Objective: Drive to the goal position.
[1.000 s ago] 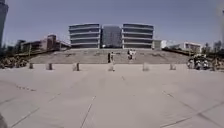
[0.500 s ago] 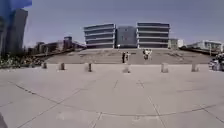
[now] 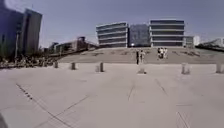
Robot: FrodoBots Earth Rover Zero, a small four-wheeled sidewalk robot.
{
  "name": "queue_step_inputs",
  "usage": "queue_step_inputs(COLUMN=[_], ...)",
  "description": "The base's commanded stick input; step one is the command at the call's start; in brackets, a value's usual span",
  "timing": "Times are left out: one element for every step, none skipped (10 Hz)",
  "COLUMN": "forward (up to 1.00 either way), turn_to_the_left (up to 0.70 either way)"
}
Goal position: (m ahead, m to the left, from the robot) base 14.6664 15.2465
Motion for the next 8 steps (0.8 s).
queue_step_inputs(forward=[1.00,1.00,1.00,1.00,1.00,1.00,1.00,1.00], turn_to_the_left=[0.00,0.00,0.00,-0.15,-0.37,-0.10,0.00,0.00])
